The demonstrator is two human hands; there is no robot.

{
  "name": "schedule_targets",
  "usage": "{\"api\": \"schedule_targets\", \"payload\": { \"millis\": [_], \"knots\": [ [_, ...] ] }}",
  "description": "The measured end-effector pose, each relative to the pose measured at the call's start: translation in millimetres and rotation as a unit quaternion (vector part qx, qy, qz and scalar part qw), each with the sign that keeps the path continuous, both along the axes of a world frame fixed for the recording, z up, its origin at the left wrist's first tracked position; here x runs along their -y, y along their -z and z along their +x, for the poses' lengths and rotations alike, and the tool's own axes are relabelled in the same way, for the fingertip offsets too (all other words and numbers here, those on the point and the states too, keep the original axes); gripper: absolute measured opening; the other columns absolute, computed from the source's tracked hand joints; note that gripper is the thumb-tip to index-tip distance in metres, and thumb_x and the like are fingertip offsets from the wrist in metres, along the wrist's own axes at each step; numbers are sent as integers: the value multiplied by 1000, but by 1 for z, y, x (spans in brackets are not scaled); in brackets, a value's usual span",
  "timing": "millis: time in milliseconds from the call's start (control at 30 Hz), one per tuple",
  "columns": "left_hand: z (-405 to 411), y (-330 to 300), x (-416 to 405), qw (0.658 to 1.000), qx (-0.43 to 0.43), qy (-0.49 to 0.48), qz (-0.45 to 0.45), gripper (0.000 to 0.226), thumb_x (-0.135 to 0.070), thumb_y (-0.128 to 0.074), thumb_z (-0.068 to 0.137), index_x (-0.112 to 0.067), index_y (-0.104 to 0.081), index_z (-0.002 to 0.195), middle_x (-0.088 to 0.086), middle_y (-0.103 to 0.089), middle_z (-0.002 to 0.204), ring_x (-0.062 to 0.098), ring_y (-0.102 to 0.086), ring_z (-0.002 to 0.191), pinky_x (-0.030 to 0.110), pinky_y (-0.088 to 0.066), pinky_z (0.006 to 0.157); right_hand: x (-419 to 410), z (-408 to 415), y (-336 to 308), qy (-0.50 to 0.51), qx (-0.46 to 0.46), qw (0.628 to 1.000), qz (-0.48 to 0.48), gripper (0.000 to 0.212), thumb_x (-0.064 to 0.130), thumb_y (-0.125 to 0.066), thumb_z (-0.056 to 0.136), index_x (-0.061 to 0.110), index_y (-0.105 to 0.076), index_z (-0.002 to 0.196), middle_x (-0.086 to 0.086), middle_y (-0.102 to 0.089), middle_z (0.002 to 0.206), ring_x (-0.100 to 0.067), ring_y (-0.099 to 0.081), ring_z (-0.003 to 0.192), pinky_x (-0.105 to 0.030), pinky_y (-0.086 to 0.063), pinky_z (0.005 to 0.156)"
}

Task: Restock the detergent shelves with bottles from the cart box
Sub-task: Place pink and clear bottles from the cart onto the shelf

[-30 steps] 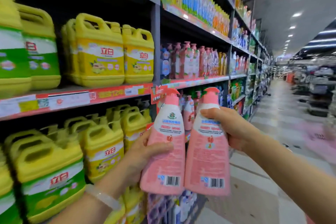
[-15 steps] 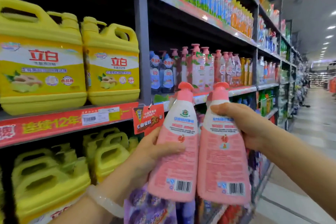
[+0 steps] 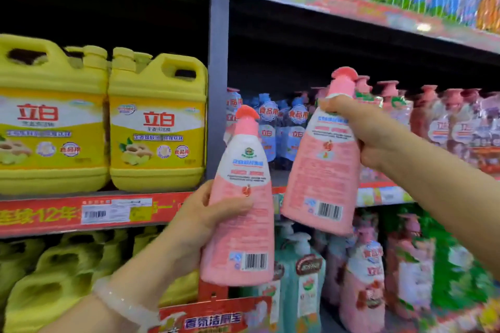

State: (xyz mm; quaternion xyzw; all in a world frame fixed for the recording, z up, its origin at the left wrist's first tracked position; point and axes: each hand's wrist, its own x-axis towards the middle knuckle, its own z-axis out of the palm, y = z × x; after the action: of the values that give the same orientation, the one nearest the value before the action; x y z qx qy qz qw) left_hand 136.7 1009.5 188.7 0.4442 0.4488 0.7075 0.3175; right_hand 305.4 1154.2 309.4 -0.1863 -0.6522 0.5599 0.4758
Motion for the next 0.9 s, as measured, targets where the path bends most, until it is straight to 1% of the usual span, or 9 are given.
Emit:
{"api": "schedule_targets", "payload": {
  "millis": [100, 167, 233, 400, 500, 567, 633, 733, 900],
  "knots": [
    [-5, -22, -9, 998, -26, -39, 35, 78, -18, -80, 39, -3, -60, 113, 15, -73, 90, 24, -71, 67, 35, -59, 59, -18, -20, -19, -9, -16, 999, 41, 15, 24, -71, 78, 13, -62, 75, -2, -68, 62, -15, -65, 50, -29, -56, 57],
    [-8, -36, -15, 996, -45, -55, 52, 68, -11, -77, 49, -4, -60, 115, 12, -73, 89, 22, -71, 66, 34, -59, 58, -28, -31, -26, -4, -30, 998, 53, 16, 23, -72, 77, 11, -62, 77, -1, -68, 59, -14, -66, 49, -29, -56, 56],
    [-11, -48, -21, 994, -54, -75, 60, 64, -14, -72, 56, -5, -59, 118, 12, -73, 91, 22, -72, 68, 34, -59, 59, -39, -41, -31, 3, -46, 998, 52, 18, 23, -74, 76, 11, -62, 80, -1, -68, 61, -14, -66, 49, -30, -56, 54],
    [-11, -68, -39, 990, -69, -104, 70, 65, -18, -73, 57, -6, -58, 120, 10, -74, 91, 24, -72, 72, 37, -60, 65, -69, -62, -41, 7, -42, 995, 86, 18, 25, -74, 76, 14, -61, 81, -2, -68, 73, -15, -67, 59, -30, -57, 60],
    [-5, -77, -54, 987, -83, -124, 57, 72, -16, -84, 53, -6, -58, 120, 13, -73, 97, 28, -72, 79, 39, -59, 68, -92, -76, -44, 21, -42, 991, 127, 16, 23, -73, 78, 14, -60, 83, -1, -66, 73, -11, -64, 56, -24, -55, 54],
    [0, -79, -67, 985, -77, -140, 60, 72, -21, -81, 51, -5, -59, 118, 13, -74, 96, 27, -72, 77, 38, -59, 66, -112, -87, -40, 29, -32, 989, 140, 19, 21, -73, 77, 11, -61, 88, -3, -65, 73, -14, -64, 60, -27, -55, 58],
    [5, -80, -81, 984, -68, -152, 64, 64, -19, -79, 58, -7, -60, 117, 12, -74, 95, 26, -72, 76, 36, -59, 64, -132, -97, -32, 27, -18, 991, 133, 19, 18, -73, 77, 9, -60, 87, -6, -64, 75, -18, -63, 63, -32, -55, 63],
    [7, -84, -105, 982, -52, -174, 60, 49, -13, -77, 72, -9, -59, 118, 12, -73, 99, 27, -72, 79, 37, -60, 65, -157, -102, -22, 21, -2, 993, 120, 16, 14, -73, 78, 9, -57, 80, -8, -62, 75, -18, -59, 61, -28, -53, 55],
    [0, -91, -137, 974, -53, -209, 65, 46, -13, -77, 74, -11, -57, 116, 11, -73, 99, 26, -72, 80, 37, -61, 66, -181, -101, -19, 0, 35, 985, 167, 15, 17, -71, 80, 10, -59, 80, -5, -62, 72, -13, -58, 55, -20, -48, 46]
  ]
}}
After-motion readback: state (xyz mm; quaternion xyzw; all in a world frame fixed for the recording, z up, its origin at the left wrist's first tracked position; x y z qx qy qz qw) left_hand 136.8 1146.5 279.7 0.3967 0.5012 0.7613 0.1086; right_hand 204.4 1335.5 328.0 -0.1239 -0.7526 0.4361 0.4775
